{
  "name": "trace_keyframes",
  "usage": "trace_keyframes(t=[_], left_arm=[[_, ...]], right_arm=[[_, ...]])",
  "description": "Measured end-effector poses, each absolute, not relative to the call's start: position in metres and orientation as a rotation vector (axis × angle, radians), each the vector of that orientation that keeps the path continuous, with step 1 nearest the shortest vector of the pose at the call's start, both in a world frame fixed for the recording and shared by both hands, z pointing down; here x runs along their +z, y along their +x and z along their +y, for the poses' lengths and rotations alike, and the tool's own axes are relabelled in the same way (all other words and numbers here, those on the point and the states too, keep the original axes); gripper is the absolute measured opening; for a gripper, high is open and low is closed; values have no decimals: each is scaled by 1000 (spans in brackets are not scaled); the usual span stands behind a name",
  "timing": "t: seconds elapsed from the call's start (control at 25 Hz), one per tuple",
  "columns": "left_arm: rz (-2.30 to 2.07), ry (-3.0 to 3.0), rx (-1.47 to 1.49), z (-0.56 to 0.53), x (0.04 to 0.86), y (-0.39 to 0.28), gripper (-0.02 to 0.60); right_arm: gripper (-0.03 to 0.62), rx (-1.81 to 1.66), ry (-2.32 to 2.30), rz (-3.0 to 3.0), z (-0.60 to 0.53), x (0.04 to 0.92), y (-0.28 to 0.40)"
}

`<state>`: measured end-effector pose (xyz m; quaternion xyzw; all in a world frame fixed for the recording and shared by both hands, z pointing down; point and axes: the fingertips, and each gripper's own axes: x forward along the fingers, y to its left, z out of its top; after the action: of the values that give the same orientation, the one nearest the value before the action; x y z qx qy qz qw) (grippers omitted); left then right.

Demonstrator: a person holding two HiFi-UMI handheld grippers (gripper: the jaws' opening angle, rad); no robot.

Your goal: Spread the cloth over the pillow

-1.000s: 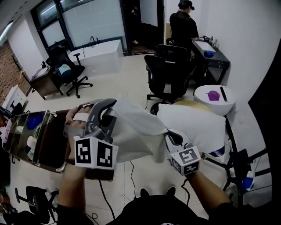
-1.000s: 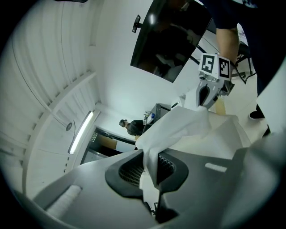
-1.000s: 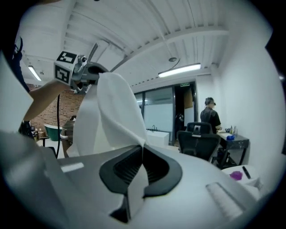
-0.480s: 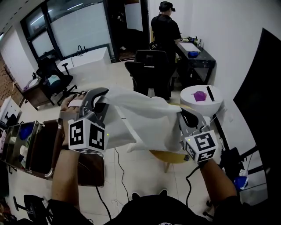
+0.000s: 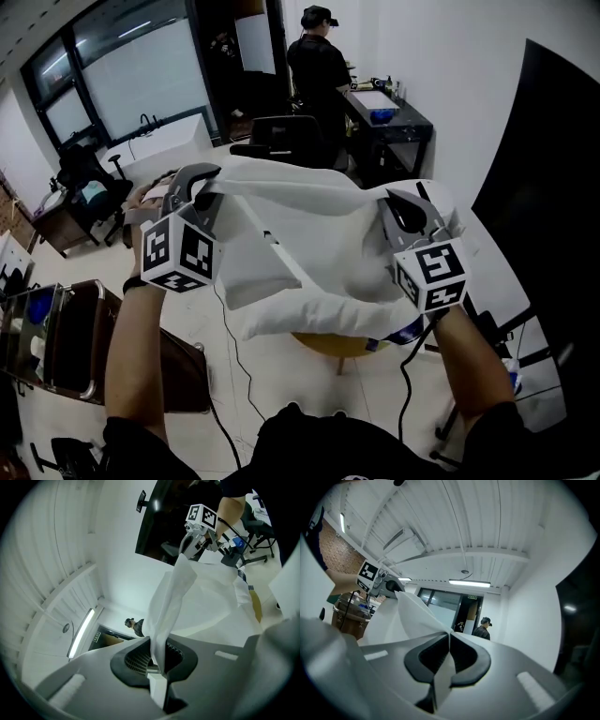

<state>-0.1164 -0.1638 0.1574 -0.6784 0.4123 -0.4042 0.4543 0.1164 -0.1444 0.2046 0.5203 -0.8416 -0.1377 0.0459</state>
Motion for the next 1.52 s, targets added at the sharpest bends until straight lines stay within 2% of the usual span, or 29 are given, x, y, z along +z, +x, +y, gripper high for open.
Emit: trace_keyframes(t=[0.52,0.84,1.24,1.52], left_arm=[[831,-1757,-890,-301,194,-52,2],[677,-1804,-940,-367,265,-25,2],[394,-1945,-1166,-334,442,-25,2],[184,-2006,-1304,-279,526,-32,2]], right_arm=[[11,-462,1780,-2307,-246,200,189],[11,-364,1771,-2182,-307,255,216],[11,-37,1545,-2176,-291,395,215],[11,158,1399,-2206,-254,465,208]])
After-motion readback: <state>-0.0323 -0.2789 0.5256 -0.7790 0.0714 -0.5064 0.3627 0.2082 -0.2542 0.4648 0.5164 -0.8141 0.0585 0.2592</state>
